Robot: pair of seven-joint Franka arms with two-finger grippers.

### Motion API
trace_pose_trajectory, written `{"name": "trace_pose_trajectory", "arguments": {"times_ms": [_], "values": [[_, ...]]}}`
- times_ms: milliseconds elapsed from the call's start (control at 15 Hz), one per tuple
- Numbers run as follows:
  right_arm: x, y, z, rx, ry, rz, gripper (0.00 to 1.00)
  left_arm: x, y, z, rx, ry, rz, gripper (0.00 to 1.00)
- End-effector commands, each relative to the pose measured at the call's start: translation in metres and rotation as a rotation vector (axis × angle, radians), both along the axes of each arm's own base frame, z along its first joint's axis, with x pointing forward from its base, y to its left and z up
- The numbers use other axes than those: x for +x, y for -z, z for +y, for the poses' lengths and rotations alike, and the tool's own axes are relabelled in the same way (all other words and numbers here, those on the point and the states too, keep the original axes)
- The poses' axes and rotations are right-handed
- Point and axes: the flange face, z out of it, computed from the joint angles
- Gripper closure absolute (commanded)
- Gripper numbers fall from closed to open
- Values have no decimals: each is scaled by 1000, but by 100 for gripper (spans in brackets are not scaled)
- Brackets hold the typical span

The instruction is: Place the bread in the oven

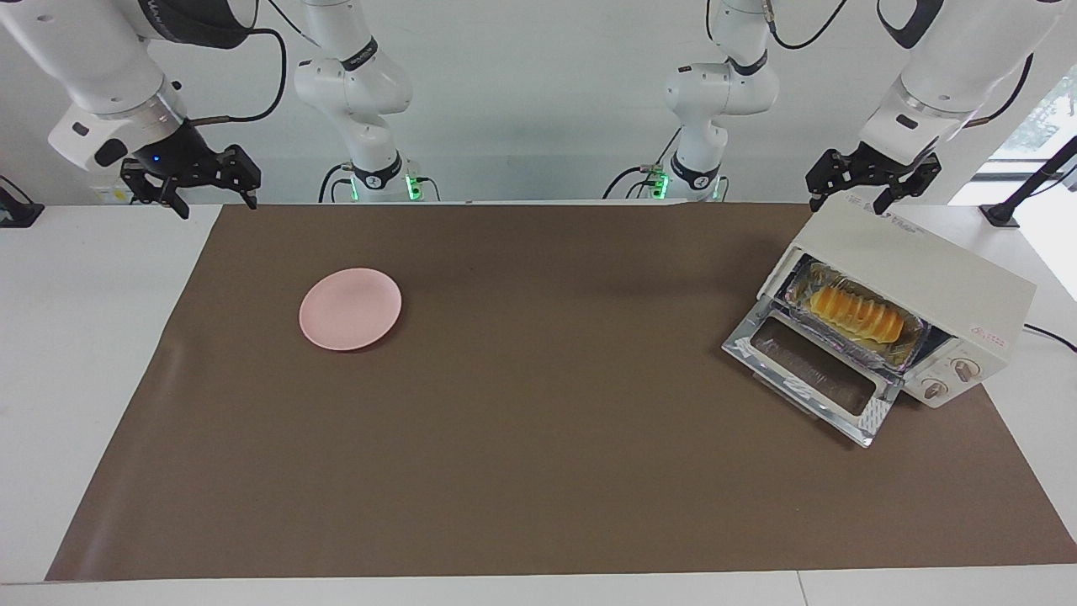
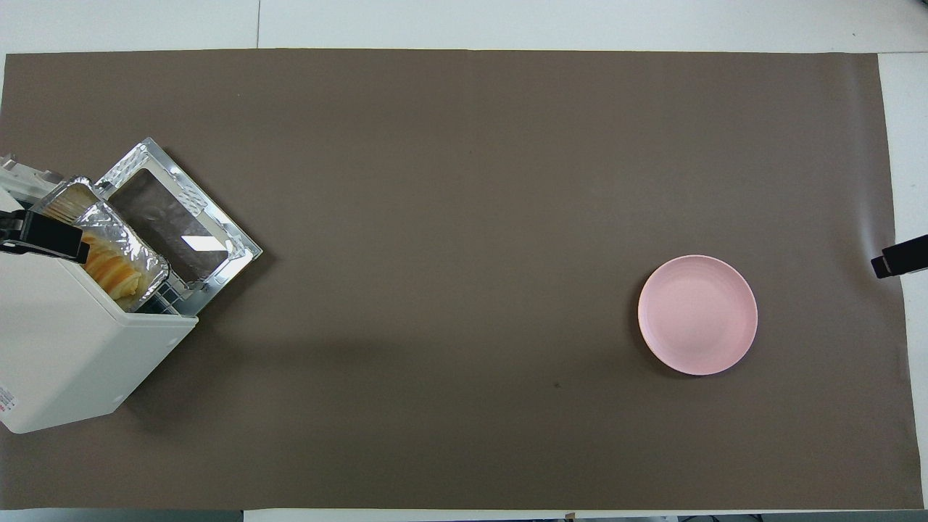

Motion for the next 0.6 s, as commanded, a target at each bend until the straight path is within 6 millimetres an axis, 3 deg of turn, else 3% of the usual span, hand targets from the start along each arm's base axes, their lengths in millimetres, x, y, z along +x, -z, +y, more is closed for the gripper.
{"name": "trace_pose_trajectory", "arguments": {"times_ms": [0,267,533], "values": [[-7,-1,0,10,-3,-1,0,-6,1,11,9,0,-9,0],[-7,-1,0,10,-3,-1,0,-6,6,8,8,3,-23,0],[-7,-1,0,10,-4,-1,0,-4,2,-6,7,29,-41,0]]}}
